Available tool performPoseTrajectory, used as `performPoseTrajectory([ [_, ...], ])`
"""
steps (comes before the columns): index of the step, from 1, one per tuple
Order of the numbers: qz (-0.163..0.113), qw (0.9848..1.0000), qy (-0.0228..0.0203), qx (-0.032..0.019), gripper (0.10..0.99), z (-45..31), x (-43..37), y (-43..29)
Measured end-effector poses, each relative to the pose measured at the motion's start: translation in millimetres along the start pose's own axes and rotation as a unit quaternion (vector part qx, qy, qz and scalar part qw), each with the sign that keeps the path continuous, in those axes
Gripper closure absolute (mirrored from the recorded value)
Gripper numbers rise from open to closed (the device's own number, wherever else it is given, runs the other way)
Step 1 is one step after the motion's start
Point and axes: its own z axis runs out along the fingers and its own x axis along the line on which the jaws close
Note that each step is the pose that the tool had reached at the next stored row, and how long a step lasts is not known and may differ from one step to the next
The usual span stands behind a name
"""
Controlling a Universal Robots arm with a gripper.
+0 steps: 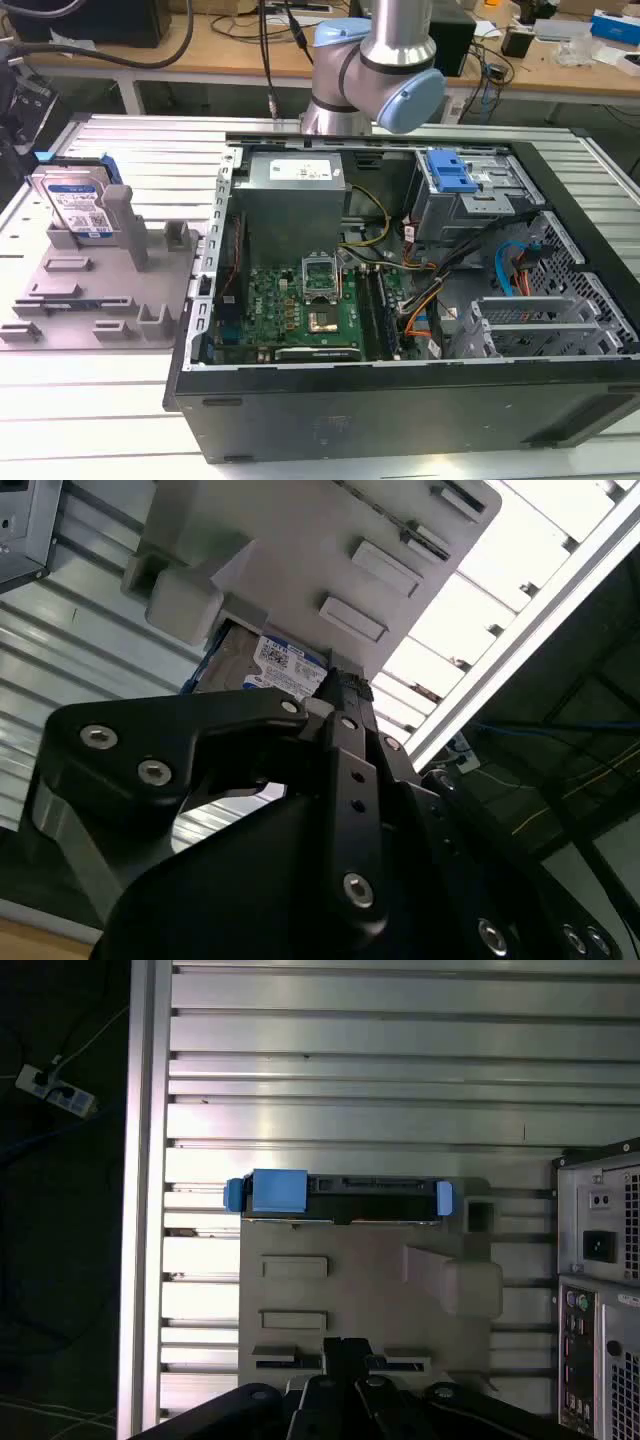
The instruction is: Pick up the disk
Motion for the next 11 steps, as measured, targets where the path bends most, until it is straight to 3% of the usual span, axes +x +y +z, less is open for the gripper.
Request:
performPoseTrajectory([
  [11, 0.000, 1.0000, 0.0000, 0.0000, 0.980, 0.0, 0.0, 0.0],
])
